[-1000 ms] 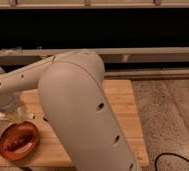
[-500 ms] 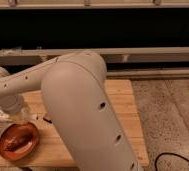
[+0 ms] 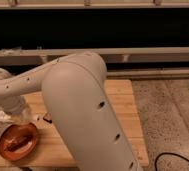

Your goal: Place the bottle in the ceramic bowl

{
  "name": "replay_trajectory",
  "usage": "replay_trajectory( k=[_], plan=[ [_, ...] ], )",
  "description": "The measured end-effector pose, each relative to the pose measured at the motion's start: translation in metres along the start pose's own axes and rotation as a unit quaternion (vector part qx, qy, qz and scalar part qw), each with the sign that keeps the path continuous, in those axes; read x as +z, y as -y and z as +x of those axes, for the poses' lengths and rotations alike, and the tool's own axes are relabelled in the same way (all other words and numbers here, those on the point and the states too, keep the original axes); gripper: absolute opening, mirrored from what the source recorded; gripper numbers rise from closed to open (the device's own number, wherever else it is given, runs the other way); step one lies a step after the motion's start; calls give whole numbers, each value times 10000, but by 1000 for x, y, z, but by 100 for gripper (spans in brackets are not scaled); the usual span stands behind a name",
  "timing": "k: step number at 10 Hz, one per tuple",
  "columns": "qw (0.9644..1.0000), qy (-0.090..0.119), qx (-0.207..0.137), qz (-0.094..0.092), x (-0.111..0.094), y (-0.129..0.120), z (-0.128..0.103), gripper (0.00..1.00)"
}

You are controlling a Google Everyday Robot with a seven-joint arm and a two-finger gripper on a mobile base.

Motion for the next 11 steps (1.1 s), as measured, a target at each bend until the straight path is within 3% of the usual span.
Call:
replay_trajectory(
  k=[2,5,6,11],
  plan=[
    [10000,-6,-21,-12,4,-2,-2,39],
    [10000,-8,-16,-21,10,-2,-1,52],
    [10000,-11,-17,-32,12,-4,-2,50],
    [10000,-24,12,-70,23,-11,2,9]
  ],
)
